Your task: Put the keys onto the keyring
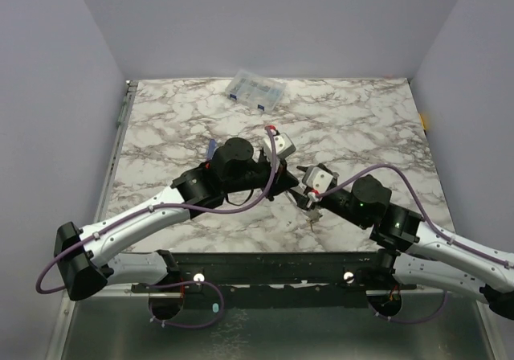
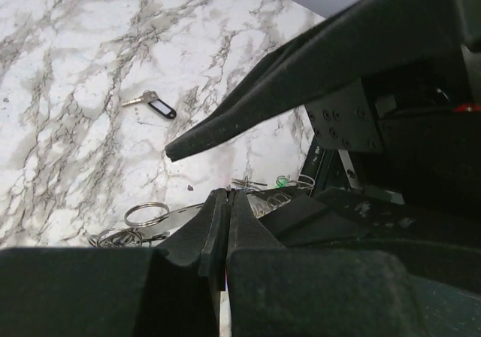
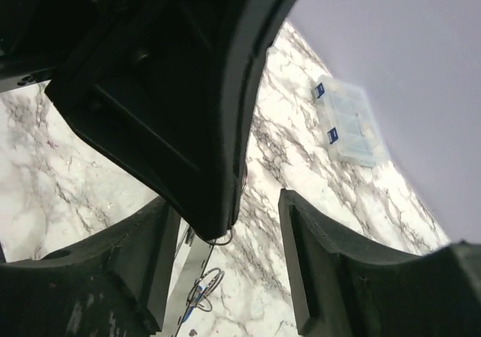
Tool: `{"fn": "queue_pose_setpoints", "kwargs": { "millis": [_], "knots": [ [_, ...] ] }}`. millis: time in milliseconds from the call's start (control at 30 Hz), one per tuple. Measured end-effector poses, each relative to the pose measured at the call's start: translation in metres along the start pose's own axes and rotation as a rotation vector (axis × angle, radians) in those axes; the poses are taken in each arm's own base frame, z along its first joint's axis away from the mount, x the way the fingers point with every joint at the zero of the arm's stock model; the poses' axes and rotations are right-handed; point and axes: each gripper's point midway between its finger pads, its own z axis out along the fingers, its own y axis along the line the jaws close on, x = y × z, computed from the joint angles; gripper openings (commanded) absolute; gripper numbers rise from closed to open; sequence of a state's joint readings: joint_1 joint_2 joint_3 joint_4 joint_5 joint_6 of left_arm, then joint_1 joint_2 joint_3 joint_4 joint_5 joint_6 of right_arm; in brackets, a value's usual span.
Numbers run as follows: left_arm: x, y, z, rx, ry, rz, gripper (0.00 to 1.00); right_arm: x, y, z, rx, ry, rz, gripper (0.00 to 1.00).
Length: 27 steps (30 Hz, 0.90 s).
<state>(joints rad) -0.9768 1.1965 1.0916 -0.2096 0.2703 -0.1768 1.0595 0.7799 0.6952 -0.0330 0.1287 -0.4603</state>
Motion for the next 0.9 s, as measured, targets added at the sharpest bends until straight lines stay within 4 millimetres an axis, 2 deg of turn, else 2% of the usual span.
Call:
{"fn": "queue_pose_setpoints", "kwargs": {
  "millis": [267,400,567,733,800,900],
  "knots": [
    [-0.016,-0.008,-0.025,0.024,-0.168,0.091,0.0,-0.022,-0.005,-0.006,0.027,-0.089,0.109,0.65],
    [-0.023,-0.009,-0.031,0.025,-0.247,0.114,0.0,-0.03,-0.006,-0.01,0.029,-0.121,0.173,0.59],
    [-0.019,-0.003,-0.036,0.0,-0.328,0.127,0.0,-0.031,0.001,-0.011,0.001,-0.125,0.242,0.59],
    [-0.025,0.002,-0.039,-0.025,-0.398,0.132,0.0,-0.027,0.008,-0.008,-0.017,-0.108,0.306,0.58],
    [-0.032,0.002,-0.042,-0.031,-0.44,0.139,0.0,-0.025,0.01,-0.006,-0.021,-0.098,0.324,0.51],
    [-0.031,0.003,-0.047,-0.036,-0.475,0.144,0.0,-0.019,0.014,-0.004,-0.026,-0.082,0.341,0.26]
  ]
}}
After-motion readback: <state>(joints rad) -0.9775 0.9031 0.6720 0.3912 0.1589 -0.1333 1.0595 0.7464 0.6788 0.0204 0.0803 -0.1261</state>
